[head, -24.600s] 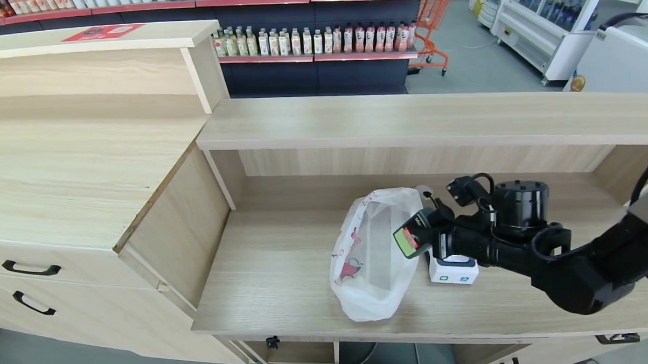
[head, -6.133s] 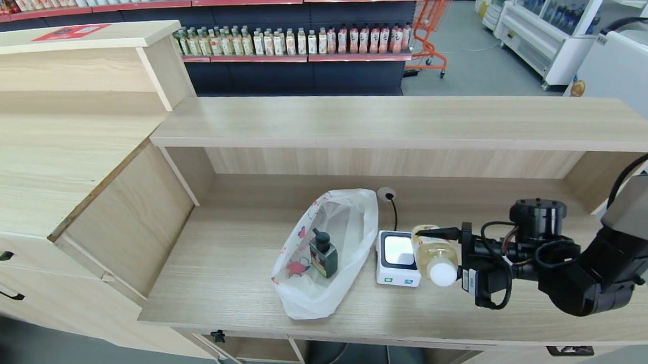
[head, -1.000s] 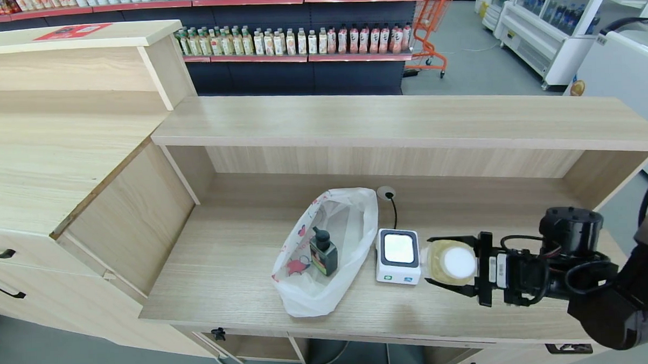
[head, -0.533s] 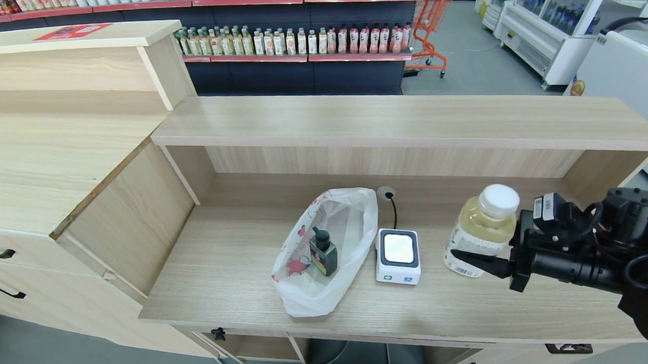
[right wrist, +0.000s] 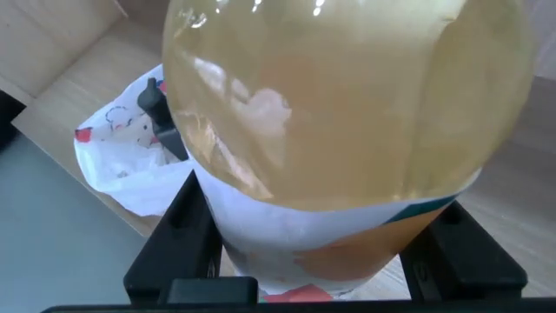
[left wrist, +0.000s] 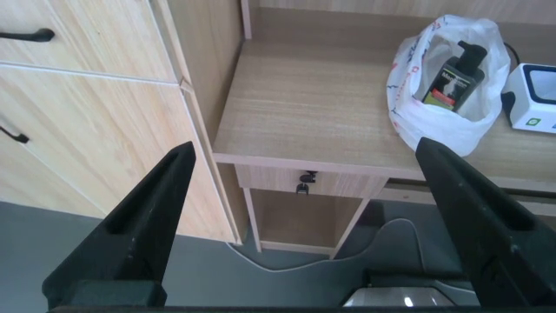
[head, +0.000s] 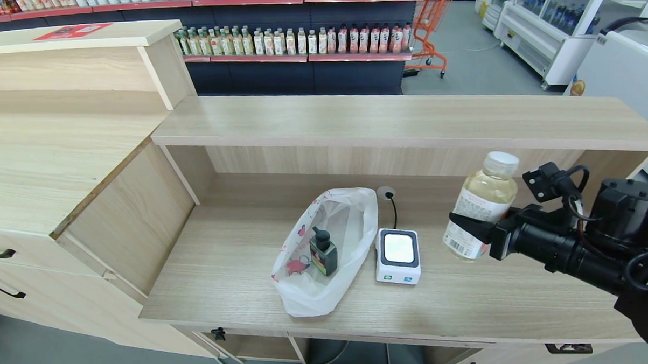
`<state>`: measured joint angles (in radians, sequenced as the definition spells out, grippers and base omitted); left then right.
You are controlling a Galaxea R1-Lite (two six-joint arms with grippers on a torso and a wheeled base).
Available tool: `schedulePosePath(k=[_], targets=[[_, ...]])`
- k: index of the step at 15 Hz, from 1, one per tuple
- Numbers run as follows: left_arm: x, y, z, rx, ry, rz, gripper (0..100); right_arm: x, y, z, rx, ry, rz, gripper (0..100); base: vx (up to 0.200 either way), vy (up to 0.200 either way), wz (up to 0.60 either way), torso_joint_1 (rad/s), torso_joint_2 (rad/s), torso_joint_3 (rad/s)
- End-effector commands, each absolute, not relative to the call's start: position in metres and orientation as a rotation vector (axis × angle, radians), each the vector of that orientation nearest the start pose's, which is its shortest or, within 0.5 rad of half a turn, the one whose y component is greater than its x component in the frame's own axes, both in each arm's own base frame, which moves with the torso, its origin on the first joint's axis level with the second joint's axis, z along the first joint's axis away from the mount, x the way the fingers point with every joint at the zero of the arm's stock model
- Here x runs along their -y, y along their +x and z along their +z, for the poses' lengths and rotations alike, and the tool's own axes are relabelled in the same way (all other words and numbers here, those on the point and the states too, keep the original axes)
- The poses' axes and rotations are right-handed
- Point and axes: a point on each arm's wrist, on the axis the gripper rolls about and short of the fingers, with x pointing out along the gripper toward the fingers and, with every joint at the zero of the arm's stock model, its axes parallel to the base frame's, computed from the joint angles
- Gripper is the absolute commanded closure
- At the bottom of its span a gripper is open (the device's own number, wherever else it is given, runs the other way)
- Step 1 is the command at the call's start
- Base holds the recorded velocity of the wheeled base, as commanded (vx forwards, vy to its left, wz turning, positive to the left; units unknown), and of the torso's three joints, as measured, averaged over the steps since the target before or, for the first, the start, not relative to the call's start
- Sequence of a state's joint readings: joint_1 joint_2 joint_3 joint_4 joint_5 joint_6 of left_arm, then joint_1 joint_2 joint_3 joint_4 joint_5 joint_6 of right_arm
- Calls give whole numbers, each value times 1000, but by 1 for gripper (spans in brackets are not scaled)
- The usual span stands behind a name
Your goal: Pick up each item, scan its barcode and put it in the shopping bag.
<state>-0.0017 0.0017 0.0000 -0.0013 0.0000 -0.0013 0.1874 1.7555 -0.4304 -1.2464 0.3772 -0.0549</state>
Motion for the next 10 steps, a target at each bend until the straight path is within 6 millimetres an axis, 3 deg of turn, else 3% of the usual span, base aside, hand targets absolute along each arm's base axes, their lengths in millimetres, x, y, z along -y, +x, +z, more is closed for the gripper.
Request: schedulePosePath(k=[1, 8, 10], targets=[[0, -23, 76, 0, -2, -2, 0, -66, 265, 131, -78, -52, 591, 100, 0, 0, 0, 0, 0, 0], [0, -23, 76, 0, 6, -2, 0, -71, 277, 122, 15, -78, 603, 100, 0, 0, 0, 0, 0, 0], [0, -23, 76, -2, 6, -2, 0, -71, 277, 119, 3, -77, 603, 100, 0, 200, 0, 7, 0, 5]])
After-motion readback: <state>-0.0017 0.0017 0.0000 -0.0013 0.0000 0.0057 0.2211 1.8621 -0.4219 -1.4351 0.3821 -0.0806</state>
